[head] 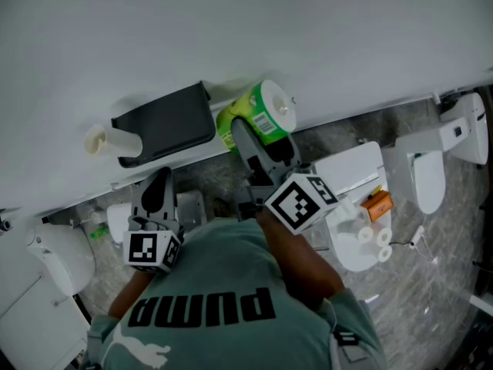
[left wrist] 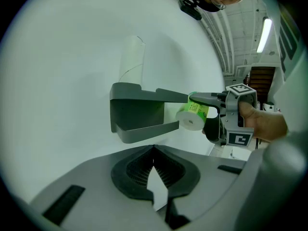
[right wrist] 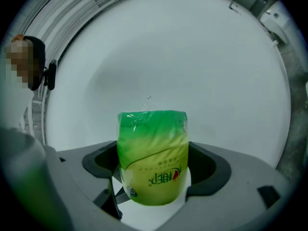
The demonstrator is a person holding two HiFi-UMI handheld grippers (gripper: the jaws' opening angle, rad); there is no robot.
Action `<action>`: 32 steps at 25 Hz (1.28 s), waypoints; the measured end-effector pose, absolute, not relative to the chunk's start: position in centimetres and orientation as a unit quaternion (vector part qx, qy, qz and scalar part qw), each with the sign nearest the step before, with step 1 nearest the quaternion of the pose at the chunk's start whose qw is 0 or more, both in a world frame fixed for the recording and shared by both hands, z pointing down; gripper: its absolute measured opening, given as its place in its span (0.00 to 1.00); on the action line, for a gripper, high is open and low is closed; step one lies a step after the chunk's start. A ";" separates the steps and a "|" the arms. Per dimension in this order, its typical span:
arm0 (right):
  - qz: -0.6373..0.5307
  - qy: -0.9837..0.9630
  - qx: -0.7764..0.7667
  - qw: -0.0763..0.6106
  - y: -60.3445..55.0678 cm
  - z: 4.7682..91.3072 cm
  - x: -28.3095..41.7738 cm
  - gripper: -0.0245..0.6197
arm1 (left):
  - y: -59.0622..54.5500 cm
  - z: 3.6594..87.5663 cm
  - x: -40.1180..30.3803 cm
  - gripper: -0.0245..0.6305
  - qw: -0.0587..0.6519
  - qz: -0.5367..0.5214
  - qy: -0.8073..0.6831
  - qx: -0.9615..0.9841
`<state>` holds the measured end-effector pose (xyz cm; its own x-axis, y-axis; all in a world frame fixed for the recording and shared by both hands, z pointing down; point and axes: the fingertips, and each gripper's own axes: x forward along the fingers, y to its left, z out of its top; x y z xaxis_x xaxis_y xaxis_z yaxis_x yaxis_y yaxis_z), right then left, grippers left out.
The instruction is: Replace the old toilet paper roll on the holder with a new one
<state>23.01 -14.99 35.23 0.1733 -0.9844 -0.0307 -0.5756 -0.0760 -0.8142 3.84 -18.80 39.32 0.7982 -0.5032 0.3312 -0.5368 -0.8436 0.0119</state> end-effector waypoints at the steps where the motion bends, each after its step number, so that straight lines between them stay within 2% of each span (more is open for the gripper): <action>1: -0.294 0.573 -0.672 0.367 -15.1 35.6 22.9 0.71 | -18.8 39.3 3.8 0.04 0.053 0.159 -0.275 0.947; 15: -0.380 0.530 -0.592 0.474 -16.1 38.4 21.2 0.71 | -18.6 39.1 2.8 0.04 0.049 0.161 -0.280 0.945; 32: -0.391 0.520 -0.536 0.538 -16.8 38.4 21.1 0.71 | -17.6 38.6 2.3 0.04 0.035 0.158 -0.281 0.946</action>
